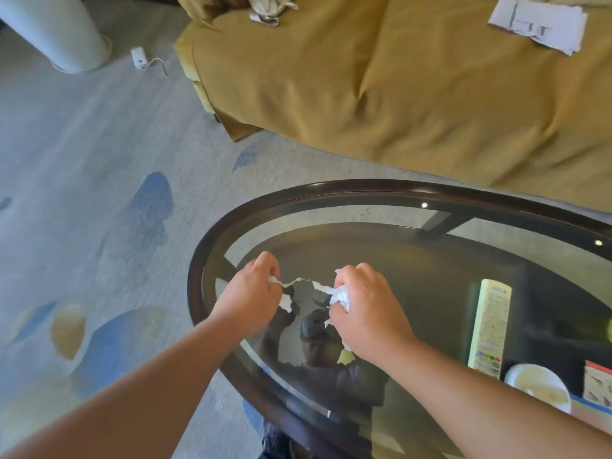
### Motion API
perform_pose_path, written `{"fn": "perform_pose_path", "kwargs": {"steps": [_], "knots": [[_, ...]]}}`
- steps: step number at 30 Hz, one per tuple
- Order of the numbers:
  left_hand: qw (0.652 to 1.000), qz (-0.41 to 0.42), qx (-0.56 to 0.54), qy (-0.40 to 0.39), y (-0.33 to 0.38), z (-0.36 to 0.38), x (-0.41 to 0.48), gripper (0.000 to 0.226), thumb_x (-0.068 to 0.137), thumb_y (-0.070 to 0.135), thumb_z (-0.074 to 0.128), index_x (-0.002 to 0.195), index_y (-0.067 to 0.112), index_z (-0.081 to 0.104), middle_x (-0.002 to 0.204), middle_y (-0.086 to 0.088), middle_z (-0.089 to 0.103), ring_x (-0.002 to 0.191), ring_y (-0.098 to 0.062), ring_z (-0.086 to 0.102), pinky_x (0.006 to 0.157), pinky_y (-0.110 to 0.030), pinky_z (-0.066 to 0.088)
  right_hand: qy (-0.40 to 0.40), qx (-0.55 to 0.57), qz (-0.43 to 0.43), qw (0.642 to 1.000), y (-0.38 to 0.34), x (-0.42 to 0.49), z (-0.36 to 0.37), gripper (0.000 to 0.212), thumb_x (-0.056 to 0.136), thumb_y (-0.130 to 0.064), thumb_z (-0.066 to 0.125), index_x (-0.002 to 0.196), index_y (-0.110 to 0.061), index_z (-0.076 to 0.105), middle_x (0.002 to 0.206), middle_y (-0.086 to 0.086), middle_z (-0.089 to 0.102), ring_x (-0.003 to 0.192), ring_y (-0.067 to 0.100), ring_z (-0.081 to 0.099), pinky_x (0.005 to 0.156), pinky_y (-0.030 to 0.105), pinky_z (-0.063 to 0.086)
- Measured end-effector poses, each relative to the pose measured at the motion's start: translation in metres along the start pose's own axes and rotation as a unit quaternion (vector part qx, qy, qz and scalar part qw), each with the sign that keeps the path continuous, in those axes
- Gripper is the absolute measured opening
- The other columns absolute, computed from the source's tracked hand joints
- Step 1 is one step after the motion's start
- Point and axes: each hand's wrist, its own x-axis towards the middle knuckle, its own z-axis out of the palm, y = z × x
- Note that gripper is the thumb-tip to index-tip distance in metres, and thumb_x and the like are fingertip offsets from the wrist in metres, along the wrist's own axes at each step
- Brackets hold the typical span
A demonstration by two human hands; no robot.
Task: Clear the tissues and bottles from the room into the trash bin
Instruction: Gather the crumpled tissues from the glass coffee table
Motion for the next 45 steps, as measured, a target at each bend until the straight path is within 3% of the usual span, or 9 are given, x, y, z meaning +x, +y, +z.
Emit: {"fn": "perform_pose_path", "kwargs": {"steps": [2, 4, 9, 13, 16, 20, 28, 38, 45], "knots": [[0.999, -0.005, -0.032, -0.005, -0.012, -0.01, -0.016, 0.023, 0.097, 0.015, 0.041, 0.107, 0.032, 0.052, 0.094, 0.007, 0.061, 0.066, -0.015, 0.066, 0.056, -0.039, 0.06, -0.011, 0.005, -0.008, 1.0, -0.017, -0.007, 0.005, 0.015, 0.085, -0.016, 0.052, 0.096, -0.02, 0.043, 0.103, -0.005, 0.04, 0.085, 0.022, 0.046, 0.057, 0.027, 0.03], [1.0, 0.0, -0.025, -0.003, -0.022, -0.019, -0.031, 0.027, 0.096, 0.011, 0.041, 0.096, 0.028, 0.062, 0.085, 0.006, 0.064, 0.063, -0.015, 0.065, 0.056, -0.036, 0.059, -0.014, 0.012, -0.018, 1.0, -0.032, -0.013, 0.011, 0.02, 0.086, -0.016, 0.053, 0.093, -0.025, 0.036, 0.103, -0.008, 0.034, 0.074, 0.021, 0.046, 0.049, 0.019, 0.024], [0.999, 0.024, -0.011, 0.041, -0.037, -0.04, -0.061, 0.028, 0.093, 0.008, 0.037, 0.077, 0.014, 0.059, 0.07, 0.002, 0.058, 0.061, -0.013, 0.055, 0.054, -0.029, 0.048, -0.01, 0.028, -0.046, 0.999, -0.067, -0.03, 0.025, 0.021, 0.087, -0.014, 0.052, 0.094, -0.025, 0.035, 0.115, -0.009, 0.043, 0.079, 0.019, 0.047, 0.052, 0.021, 0.028], [0.994, 0.052, -0.056, 0.079, -0.054, -0.047, -0.084, 0.01, 0.088, 0.018, 0.05, 0.078, 0.017, 0.05, 0.078, 0.005, 0.053, 0.07, -0.016, 0.053, 0.06, -0.033, 0.047, -0.009, 0.013, -0.009, 1.0, -0.093, -0.05, 0.042, 0.018, 0.089, -0.015, 0.049, 0.092, -0.026, 0.036, 0.095, -0.011, 0.047, 0.08, 0.021, 0.047, 0.055, 0.031, 0.03], [0.992, 0.076, -0.053, 0.083, -0.078, -0.052, -0.108, 0.019, 0.088, 0.026, 0.057, 0.078, 0.015, 0.046, 0.078, 0.004, 0.051, 0.067, -0.015, 0.048, 0.058, -0.03, 0.042, 0.011, 0.009, 0.001, 1.0, -0.117, -0.073, 0.063, 0.017, 0.089, -0.014, 0.049, 0.101, -0.023, 0.041, 0.101, -0.007, 0.051, 0.081, 0.023, 0.05, 0.059, 0.033, 0.037], [0.988, 0.124, -0.067, 0.069, -0.119, -0.071, -0.145, 0.004, 0.093, 0.019, 0.049, 0.091, 0.021, 0.047, 0.084, 0.007, 0.053, 0.07, -0.011, 0.052, 0.054, -0.028, 0.041, 0.06, 0.013, 0.011, 0.998, -0.153, -0.113, 0.089, 0.023, 0.089, -0.015, 0.051, 0.111, -0.021, 0.049, 0.111, -0.002, 0.053, 0.09, 0.024, 0.054, 0.07, 0.037, 0.046], [0.98, 0.187, -0.047, 0.059, -0.183, -0.088, -0.205, 0.013, 0.096, 0.018, 0.046, 0.105, 0.024, 0.053, 0.102, 0.006, 0.052, 0.08, -0.012, 0.052, 0.059, -0.022, 0.039, 0.109, -0.004, 0.058, 0.992, -0.204, -0.19, 0.134, 0.012, 0.087, -0.023, 0.055, 0.098, -0.019, 0.051, 0.1, -0.002, 0.051, 0.078, 0.023, 0.053, 0.061, 0.034, 0.041], [0.985, 0.174, -0.018, 0.002, -0.217, -0.027, -0.252, 0.016, 0.096, 0.016, 0.044, 0.107, 0.022, 0.053, 0.103, 0.003, 0.052, 0.07, -0.013, 0.052, 0.054, -0.026, 0.041, 0.104, 0.011, 0.083, 0.991, -0.18, -0.25, 0.196, 0.013, 0.089, -0.022, 0.054, 0.1, -0.016, 0.055, 0.11, -0.004, 0.047, 0.075, 0.019, 0.048, 0.059, 0.03, 0.031], [0.985, 0.167, 0.027, -0.024, -0.255, 0.047, -0.272, 0.018, 0.096, 0.014, 0.044, 0.111, 0.019, 0.053, 0.111, -0.002, 0.054, 0.084, -0.018, 0.051, 0.065, -0.026, 0.037, 0.082, 0.014, 0.085, 0.993, -0.129, -0.289, 0.259, 0.015, 0.09, -0.022, 0.054, 0.103, -0.016, 0.055, 0.108, -0.004, 0.049, 0.069, 0.016, 0.046, 0.051, 0.026, 0.028]]}}
